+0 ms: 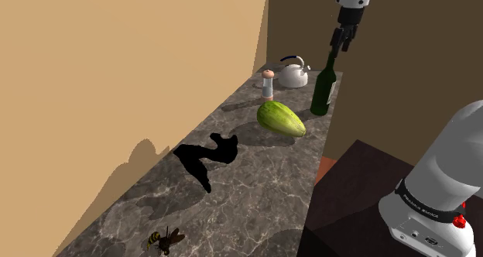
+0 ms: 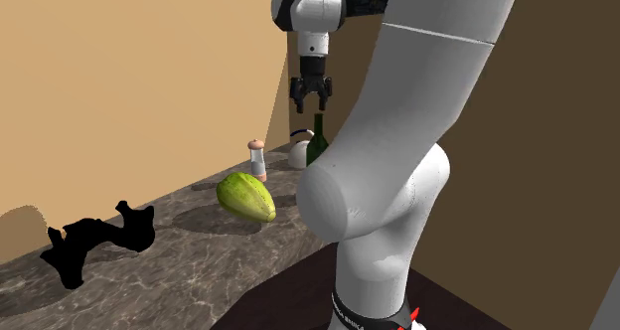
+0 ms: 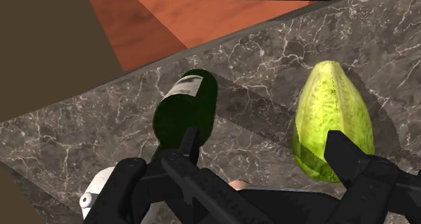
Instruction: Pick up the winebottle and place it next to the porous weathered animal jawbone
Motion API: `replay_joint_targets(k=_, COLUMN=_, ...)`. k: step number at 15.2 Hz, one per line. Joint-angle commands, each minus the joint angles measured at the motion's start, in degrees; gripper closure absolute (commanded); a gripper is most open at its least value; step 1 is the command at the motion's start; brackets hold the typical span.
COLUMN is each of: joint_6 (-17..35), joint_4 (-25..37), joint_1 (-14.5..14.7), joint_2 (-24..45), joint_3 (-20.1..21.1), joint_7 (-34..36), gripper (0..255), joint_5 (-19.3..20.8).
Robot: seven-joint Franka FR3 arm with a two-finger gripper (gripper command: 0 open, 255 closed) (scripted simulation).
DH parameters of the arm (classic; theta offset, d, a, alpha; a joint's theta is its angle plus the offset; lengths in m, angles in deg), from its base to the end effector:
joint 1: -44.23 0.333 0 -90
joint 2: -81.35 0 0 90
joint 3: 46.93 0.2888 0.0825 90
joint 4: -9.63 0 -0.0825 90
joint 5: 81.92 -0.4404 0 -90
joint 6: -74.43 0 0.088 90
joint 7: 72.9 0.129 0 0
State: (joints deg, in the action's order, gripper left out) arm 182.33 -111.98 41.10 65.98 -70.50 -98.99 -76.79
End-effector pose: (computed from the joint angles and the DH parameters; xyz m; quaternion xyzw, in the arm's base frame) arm 0.4794 -0.2567 0.4502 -0.9998 -0.0146 -0.0086 0.0074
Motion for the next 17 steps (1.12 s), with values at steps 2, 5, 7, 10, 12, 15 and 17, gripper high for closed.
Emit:
replay_joint_targets(k=2, joint_6=1.1, joint_4=5.3, joint_1=-0.3, joint_2=6.2, joint_3=-2.9, joint_7=-4.7, gripper=0, joint_5=-3.0)
replay_joint_targets(k=5, joint_6=1.5, joint_4=11.3, joint_1=-1.1, joint_2=13.1, joint_3=-5.4, joint_7=-9.7, gripper=0, joint_5=-7.1)
replay_joint_targets(k=7, joint_6=1.2, joint_4=15.8, joint_1=-2.1, joint_2=18.0, joint_3=-6.6, joint_7=-13.0, gripper=0, joint_5=-10.3)
replay_joint_targets(k=10, joint_6=2.7, joint_4=14.7, joint_1=-2.2, joint_2=18.4, joint_3=-6.5, joint_7=-13.2, gripper=0, joint_5=-10.6)
replay_joint_targets(k=12, joint_6=4.1, joint_4=13.6, joint_1=-2.2, joint_2=18.8, joint_3=-6.4, joint_7=-13.4, gripper=0, joint_5=-10.9)
replay_joint_targets(k=15, joint_6=6.7, joint_4=11.6, joint_1=-2.2, joint_2=19.5, joint_3=-6.4, joint_7=-13.7, gripper=0, joint_5=-11.4)
replay_joint_targets(k=17, joint_6=6.7, joint_4=11.6, joint_1=-2.2, joint_2=19.5, joint_3=-6.4, joint_7=-13.7, gripper=0, joint_5=-11.4)
